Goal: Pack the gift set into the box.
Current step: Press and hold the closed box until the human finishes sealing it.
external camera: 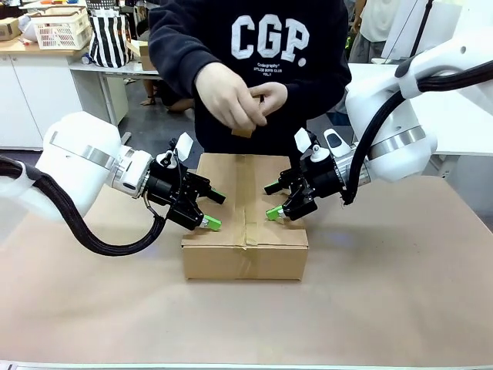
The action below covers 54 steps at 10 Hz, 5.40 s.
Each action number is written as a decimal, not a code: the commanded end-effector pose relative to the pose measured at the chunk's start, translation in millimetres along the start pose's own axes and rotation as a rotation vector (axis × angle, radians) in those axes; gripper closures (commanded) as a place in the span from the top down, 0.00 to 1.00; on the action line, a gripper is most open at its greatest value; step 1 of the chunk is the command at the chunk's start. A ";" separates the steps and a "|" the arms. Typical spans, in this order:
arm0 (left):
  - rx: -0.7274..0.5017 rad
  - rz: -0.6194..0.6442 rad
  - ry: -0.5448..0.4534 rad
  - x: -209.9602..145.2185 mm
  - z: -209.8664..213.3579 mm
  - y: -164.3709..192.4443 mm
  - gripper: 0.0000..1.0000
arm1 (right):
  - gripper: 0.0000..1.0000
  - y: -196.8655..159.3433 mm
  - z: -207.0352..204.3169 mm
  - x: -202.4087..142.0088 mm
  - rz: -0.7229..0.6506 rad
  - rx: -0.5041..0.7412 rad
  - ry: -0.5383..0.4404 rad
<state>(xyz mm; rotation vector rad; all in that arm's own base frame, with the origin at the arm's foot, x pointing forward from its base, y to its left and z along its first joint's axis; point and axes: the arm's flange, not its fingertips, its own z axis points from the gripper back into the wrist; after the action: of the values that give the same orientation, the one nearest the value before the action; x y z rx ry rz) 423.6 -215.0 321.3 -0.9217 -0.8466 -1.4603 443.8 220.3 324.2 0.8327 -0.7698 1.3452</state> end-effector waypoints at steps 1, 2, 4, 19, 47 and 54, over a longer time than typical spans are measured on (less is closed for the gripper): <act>0.000 -0.001 0.002 -1.7 -0.2 -0.9 1.00 | 1.00 0.1 -1.2 -1.6 0.000 0.000 0.005; 0.000 -0.001 0.002 -1.7 -0.2 -0.9 1.00 | 1.00 0.1 -1.2 -1.6 0.000 0.000 0.005; 0.000 -0.001 0.002 -1.7 -0.2 -0.9 1.00 | 1.00 0.1 -1.2 -1.6 0.000 0.000 0.005; 0.000 -0.001 0.002 -1.7 -0.2 -0.9 1.00 | 1.00 0.1 -1.2 -1.6 0.000 0.000 0.005; 0.000 -0.001 0.002 -1.7 -0.2 -0.9 1.00 | 1.00 0.1 -1.2 -1.6 0.000 0.000 0.005; 0.000 -0.001 0.002 -1.7 -0.2 -0.9 1.00 | 1.00 0.1 -1.2 -1.6 0.000 0.000 0.005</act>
<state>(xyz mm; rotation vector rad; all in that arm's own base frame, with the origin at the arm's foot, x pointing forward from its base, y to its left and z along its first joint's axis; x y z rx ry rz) 423.8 -215.0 321.3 -0.9211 -0.8467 -1.4602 443.9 220.1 324.1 0.8326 -0.7698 1.3447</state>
